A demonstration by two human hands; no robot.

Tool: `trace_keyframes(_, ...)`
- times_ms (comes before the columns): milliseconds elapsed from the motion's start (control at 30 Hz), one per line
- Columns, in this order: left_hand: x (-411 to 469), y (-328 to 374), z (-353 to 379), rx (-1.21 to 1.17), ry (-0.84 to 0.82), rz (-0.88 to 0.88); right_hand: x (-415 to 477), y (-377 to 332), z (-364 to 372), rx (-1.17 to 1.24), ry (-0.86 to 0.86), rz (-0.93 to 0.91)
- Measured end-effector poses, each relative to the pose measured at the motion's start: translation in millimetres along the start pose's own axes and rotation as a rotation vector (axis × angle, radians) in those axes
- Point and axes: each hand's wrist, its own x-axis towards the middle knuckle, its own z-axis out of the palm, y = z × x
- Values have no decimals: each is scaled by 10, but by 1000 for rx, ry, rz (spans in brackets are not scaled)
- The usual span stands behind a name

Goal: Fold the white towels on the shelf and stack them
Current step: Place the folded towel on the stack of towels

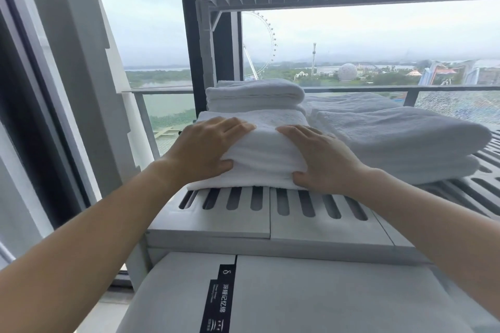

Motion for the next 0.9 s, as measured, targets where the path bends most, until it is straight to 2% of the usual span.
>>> trace_keyframes(267,71,-88,-8,73,144,30,126,-24,-118,-1,161,13)
trace_keyframes(467,-127,-60,143,39,-74,26,8,61,-13,-69,-58,-59)
trace_keyframes(633,-105,-55,145,25,-168,-78,30,67,-23,-96,-74,-60)
trace_keyframes(800,-130,-19,101,36,-173,-35,18,-62,-17,-132,-61,-45)
trace_keyframes(900,-180,26,112,130,-198,-19,-9,-148,17,-225,-65,-22)
